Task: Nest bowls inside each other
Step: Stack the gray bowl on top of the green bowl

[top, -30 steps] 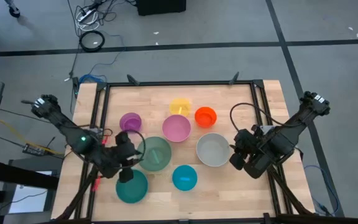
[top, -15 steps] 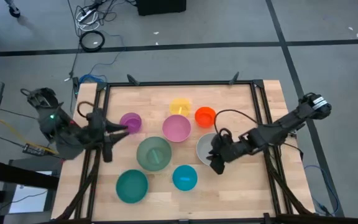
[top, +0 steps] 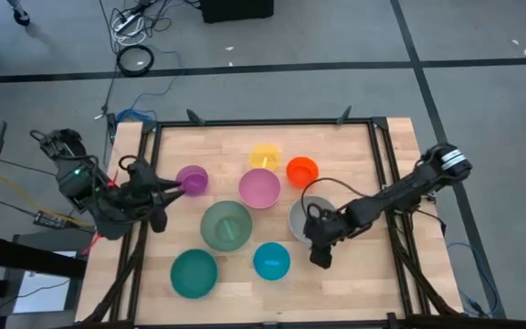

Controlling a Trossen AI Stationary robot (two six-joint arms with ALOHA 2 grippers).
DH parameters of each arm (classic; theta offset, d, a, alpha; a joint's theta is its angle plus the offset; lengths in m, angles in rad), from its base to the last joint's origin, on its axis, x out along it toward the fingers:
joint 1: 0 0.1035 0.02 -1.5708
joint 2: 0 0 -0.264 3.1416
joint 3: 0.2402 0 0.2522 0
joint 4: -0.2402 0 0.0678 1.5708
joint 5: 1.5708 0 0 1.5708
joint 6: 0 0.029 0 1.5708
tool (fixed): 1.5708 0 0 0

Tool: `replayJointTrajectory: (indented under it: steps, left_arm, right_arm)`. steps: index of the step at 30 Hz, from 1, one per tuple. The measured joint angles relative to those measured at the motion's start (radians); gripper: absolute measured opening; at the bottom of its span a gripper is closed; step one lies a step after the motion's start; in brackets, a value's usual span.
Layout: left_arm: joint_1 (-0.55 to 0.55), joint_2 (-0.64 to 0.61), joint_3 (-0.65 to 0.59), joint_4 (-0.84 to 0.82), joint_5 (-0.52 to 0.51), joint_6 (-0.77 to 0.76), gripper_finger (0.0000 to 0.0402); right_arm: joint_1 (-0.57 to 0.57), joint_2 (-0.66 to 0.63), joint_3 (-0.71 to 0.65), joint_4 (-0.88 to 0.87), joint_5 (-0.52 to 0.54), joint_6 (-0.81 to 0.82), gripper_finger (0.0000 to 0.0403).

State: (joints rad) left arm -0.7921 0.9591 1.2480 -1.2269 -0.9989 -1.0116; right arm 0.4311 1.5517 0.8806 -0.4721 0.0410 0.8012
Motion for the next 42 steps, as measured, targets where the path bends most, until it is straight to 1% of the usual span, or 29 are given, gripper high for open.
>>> replayJointTrajectory:
  steps: [6, 8, 10, 12, 15, 16, 20, 21, 23, 25, 29, 32, 36, 38, 42]
  left_arm:
    - [0.0, 0.01, 0.0, 0.001, 0.007, 0.0, 0.0124]
    - [0.0, 0.014, 0.0, 0.001, 0.007, 0.001, 0.0124]
    - [0.0, 0.019, 0.0, 0.001, 0.009, 0.001, 0.0124]
    - [0.0, 0.022, -0.001, 0.001, 0.009, 0.002, 0.0124]
    - [0.0, 0.023, -0.001, -0.004, 0.009, 0.002, 0.0124]
    - [0.0, 0.023, -0.001, -0.004, 0.009, 0.002, 0.0124]
    - [0.0, 0.023, -0.001, -0.008, 0.009, 0.005, 0.0124]
    - [0.0, 0.023, -0.001, -0.009, 0.009, 0.005, 0.0124]
    - [0.0, 0.023, -0.001, -0.011, 0.002, 0.01, 0.0124]
    - [0.0, 0.023, -0.001, -0.016, -0.024, 0.011, 0.0124]
    - [0.0, 0.023, -0.001, -0.023, -0.075, 0.012, 0.0124]
    - [0.0, 0.023, -0.001, -0.023, -0.081, 0.012, 0.0124]
    - [0.0, 0.023, -0.001, -0.022, -0.081, 0.012, 0.0124]
    - [0.0, 0.023, -0.001, -0.022, -0.081, 0.012, 0.0124]
    - [0.0, 0.023, -0.001, -0.022, -0.078, 0.012, 0.0124]
  right_arm:
    - [0.001, 0.112, 0.006, 0.012, 0.032, -0.003, 0.0132]
    - [0.001, 0.127, 0.007, 0.012, 0.05, -0.014, 0.0128]
    - [0.001, 0.123, 0.006, 0.011, 0.058, -0.024, 0.0115]
    - [0.001, 0.099, 0.003, -0.001, 0.06, -0.034, 0.0089]
    - [0.001, 0.035, 0.002, -0.025, 0.079, -0.067, 0.0027]
    - [0.004, 0.008, 0.006, -0.03, 0.081, -0.073, 0.0014]
    - [0.019, -0.076, 0.057, -0.124, 0.075, -0.057, 0.0003]
    - [0.024, -0.097, 0.081, -0.121, 0.087, -0.07, 0.0002]
    - [0.025, -0.118, 0.144, -0.062, 0.131, -0.132, 0.0001]
    - [0.011, -0.107, 0.21, 0.002, 0.14, -0.231, 0.0001]
    - [-0.034, -0.004, 0.364, 0.184, 0.137, -0.477, 0.0001]
    - [-0.082, 0.12, 0.502, 0.236, 0.115, -0.636, 0.0001]
    - [-0.138, 0.296, 0.666, 0.209, 0.08, -0.757, 0.0]
    - [-0.159, 0.369, 0.738, 0.186, 0.05, -0.782, 0.0]
    - [-0.185, 0.488, 0.846, 0.093, 0.039, -0.809, 0.0]
